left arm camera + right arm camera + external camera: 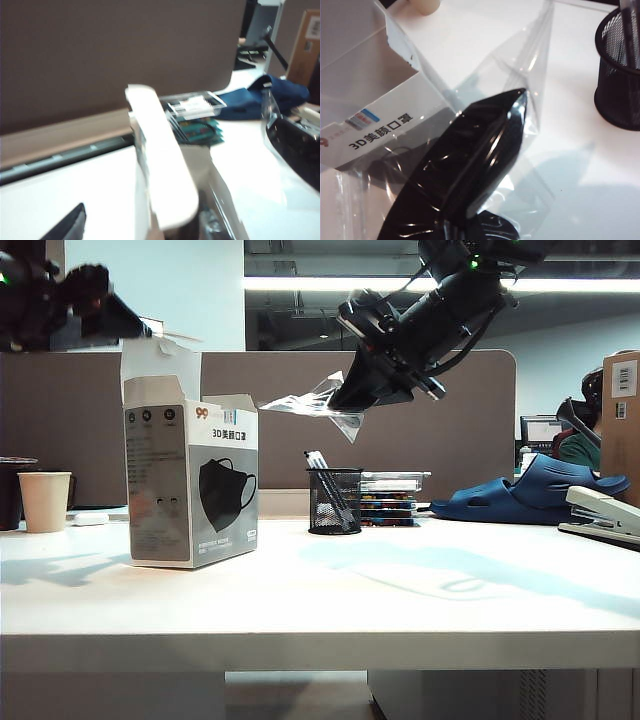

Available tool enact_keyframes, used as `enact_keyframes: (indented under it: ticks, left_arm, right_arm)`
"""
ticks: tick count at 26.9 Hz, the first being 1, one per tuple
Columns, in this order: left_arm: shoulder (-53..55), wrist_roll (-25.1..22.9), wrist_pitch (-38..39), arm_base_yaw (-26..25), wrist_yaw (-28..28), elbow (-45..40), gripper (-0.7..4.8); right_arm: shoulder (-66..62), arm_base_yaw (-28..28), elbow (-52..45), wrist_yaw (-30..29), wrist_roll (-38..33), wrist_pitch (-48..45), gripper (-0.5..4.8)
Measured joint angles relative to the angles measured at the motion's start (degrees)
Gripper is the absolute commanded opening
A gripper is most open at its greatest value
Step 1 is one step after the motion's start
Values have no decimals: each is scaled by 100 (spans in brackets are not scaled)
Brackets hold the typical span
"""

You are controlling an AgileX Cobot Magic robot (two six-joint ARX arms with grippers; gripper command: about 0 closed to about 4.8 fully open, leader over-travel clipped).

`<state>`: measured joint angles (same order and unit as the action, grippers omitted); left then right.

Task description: Put the mask into the mask box.

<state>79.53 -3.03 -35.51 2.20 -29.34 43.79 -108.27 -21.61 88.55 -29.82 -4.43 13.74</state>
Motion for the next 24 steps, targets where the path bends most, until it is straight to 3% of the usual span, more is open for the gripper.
enact_keyframes:
  ticks: [12,15,17,19,24]
  left_arm:
    - [522,-256,9,0,-109,199,268]
    - [761,-256,9,0,-111,450,182]
    - [866,-254,-15,0,-111,542,74]
    - [940,-254,-31,0,-120,590,23]
    - [1003,-243,-66,0,-319,608,12]
  right_arm:
    - [0,-44,0,-280,-173,-203,-5]
    - [0,-181,0,-341,-175,-372,-5]
    - [0,-260,0,-345,-173,-525,-5]
    - [0,-350,0,-345,-168,-793,-5]
    - [0,-522,0,-328,-166,-1729,-5]
